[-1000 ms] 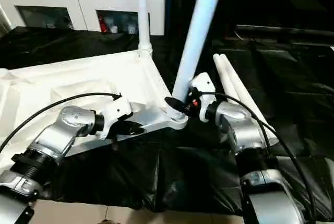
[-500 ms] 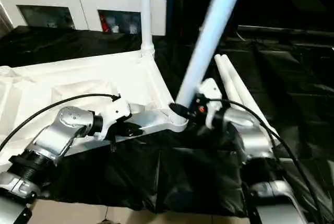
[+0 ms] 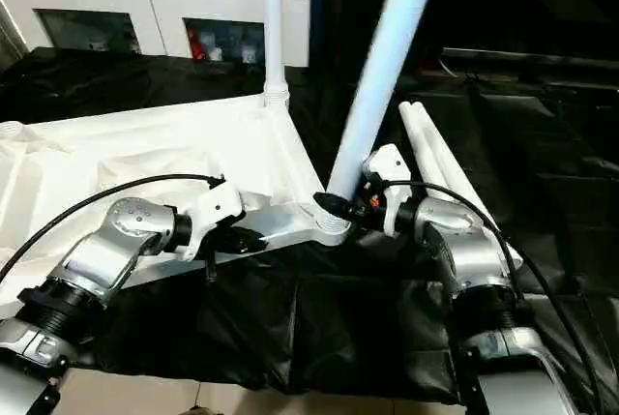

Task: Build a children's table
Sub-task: Insert table leg to table base

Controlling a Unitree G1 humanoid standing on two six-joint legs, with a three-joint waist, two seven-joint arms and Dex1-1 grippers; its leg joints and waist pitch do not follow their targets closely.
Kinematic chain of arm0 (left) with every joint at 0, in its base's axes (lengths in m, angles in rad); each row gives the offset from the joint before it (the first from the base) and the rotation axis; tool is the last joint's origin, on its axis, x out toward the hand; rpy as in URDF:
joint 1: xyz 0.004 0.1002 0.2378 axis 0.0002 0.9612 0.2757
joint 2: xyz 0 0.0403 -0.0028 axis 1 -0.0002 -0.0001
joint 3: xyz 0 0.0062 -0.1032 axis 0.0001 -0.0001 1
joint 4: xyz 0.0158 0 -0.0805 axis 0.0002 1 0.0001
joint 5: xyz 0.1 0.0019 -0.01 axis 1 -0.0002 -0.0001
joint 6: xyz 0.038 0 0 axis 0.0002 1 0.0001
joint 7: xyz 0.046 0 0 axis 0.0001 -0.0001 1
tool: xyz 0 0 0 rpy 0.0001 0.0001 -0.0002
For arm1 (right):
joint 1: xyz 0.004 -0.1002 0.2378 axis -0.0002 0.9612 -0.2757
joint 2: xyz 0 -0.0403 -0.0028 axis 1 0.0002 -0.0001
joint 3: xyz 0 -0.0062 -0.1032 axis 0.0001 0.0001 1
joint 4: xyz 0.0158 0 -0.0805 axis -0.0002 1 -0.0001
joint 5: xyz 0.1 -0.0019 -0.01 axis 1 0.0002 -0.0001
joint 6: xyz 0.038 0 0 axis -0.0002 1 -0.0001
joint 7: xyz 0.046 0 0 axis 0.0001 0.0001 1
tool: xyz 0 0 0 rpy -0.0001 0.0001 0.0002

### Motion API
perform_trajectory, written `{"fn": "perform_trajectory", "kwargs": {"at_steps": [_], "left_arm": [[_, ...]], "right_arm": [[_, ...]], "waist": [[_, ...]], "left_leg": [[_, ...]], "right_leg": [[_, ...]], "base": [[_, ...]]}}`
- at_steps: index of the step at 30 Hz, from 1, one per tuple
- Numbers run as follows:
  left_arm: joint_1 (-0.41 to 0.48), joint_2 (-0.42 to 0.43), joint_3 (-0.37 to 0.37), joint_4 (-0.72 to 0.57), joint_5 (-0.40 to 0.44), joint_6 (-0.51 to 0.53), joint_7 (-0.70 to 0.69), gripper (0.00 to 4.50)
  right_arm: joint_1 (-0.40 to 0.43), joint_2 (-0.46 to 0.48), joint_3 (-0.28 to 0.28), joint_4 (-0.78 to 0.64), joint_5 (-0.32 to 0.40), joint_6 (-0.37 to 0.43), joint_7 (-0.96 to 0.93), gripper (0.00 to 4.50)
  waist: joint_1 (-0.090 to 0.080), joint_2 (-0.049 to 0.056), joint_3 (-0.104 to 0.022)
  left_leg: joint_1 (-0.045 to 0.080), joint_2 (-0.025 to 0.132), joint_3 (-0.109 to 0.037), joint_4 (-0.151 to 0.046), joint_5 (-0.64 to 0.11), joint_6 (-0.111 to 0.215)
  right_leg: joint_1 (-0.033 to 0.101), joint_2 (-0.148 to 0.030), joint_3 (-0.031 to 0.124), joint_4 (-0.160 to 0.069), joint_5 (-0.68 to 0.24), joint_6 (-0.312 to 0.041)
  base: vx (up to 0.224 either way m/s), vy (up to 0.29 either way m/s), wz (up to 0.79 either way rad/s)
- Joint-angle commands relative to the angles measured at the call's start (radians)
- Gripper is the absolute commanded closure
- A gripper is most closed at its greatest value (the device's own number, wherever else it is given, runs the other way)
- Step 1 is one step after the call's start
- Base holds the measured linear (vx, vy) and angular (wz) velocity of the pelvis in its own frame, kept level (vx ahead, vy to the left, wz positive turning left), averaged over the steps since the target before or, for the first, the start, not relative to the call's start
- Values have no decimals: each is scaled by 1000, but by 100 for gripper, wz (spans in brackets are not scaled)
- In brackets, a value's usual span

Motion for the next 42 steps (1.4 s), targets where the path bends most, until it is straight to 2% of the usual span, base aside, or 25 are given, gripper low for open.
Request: {"fn": "perform_trajectory", "kwargs": {"at_steps": [1,6,8,13,16,20,26,30,32,33,36,37,38,39,40,42], "left_arm": [[-15,6,-8,-32,-18,-30,-45,450],[2,16,-15,-67,-34,-35,-83,450],[3,16,-15,-68,-33,-33,-82,450],[7,11,-15,-75,-36,-38,-85,450],[12,15,-21,-93,-48,-62,-117,450],[20,23,-27,-111,-58,-78,-148,450],[19,18,-15,-103,-49,-68,-123,450],[20,16,-5,-99,-47,-59,-103,450],[18,11,10,-99,-48,-39,-79,450],[16,9,17,-100,-49,-25,-67,450],[1,-2,45,-102,-48,26,-12,450],[-11,-8,64,-109,-47,64,22,450],[-18,-12,71,-112,-42,87,43,450],[-21,-13,73,-113,-40,96,53,450],[-40,-41,88,-131,-21,164,126,450],[-48,-61,92,-150,-10,210,167,450]], "right_arm": [[45,0,82,99,-67,70,40,262],[12,-7,107,152,-78,81,105,262],[11,-11,113,149,-78,85,122,262],[23,-26,135,125,-71,92,186,262],[44,-37,158,114,-90,47,211,262],[67,-44,166,92,-94,20,226,262],[86,-36,163,84,-98,2,211,262],[89,-26,154,89,-100,-9,190,262],[80,-9,134,108,-100,-25,147,262],[72,1,122,123,-99,-30,120,262],[30,38,82,194,-108,-42,-6,262],[0,66,58,246,-109,-51,-89,262],[-17,82,46,272,-107,-48,-132,262],[-23,88,41,282,-106,-46,-149,262],[-66,144,22,342,-100,-31,-250,262],[-88,177,19,372,-100,-25,-297,262]], "waist": [[7,3,-56],[8,5,-59],[9,6,-57],[19,0,-56],[26,0,-57],[25,-1,-56],[23,3,-56],[23,2,-56],[21,-3,-53],[21,-1,-52],[13,-8,-48],[6,-7,-44],[4,-9,-43],[2,-7,-42],[-5,-1,-41],[-10,-2,-40]], "left_leg": [[17,25,-1,-69,-207,39],[16,25,-1,-67,-188,48],[17,26,0,-67,-197,49],[21,29,1,-70,-218,40],[21,30,1,-70,-209,42],[21,30,0,-73,-232,36],[24,30,-2,-78,-276,14],[24,30,-3,-79,-284,11],[23,30,-2,-82,-300,7],[25,30,-3,-84,-315,1],[20,29,-6,-89,-347,-17],[16,26,-11,-94,-374,-34],[16,26,-12,-94,-385,-39],[19,26,-12,-95,-398,-44],[26,27,-15,-96,-436,-55],[25,26,-18,-97,-450,-63]], "right_leg": [[40,-42,26,-70,7,-294],[43,-40,23,-63,61,-310],[41,-40,23,-65,50,-312],[39,-42,25,-68,1,-304],[38,-42,25,-67,19,-298],[37,-42,25,-69,0,-293],[35,-41,26,-73,-33,-285],[35,-41,26,-74,-35,-284],[33,-42,27,-77,-64,-279],[30,-44,27,-79,-95,-276],[30,-48,27,-84,-189,-257],[31,-50,24,-91,-289,-225],[29,-51,24,-94,-317,-214],[24,-52,24,-96,-345,-206],[16,-52,25,-102,-387,-194],[15,-51,23,-103,-407,-187]], "base": [[0,0,0],[0,0,0],[0,0,0],[0,0,0],[0,0,0],[0,0,0],[0,0,0],[0,0,0],[0,0,0],[0,0,0],[0,0,0],[0,0,0],[0,0,0],[0,0,0],[0,0,0],[0,0,0]]}}
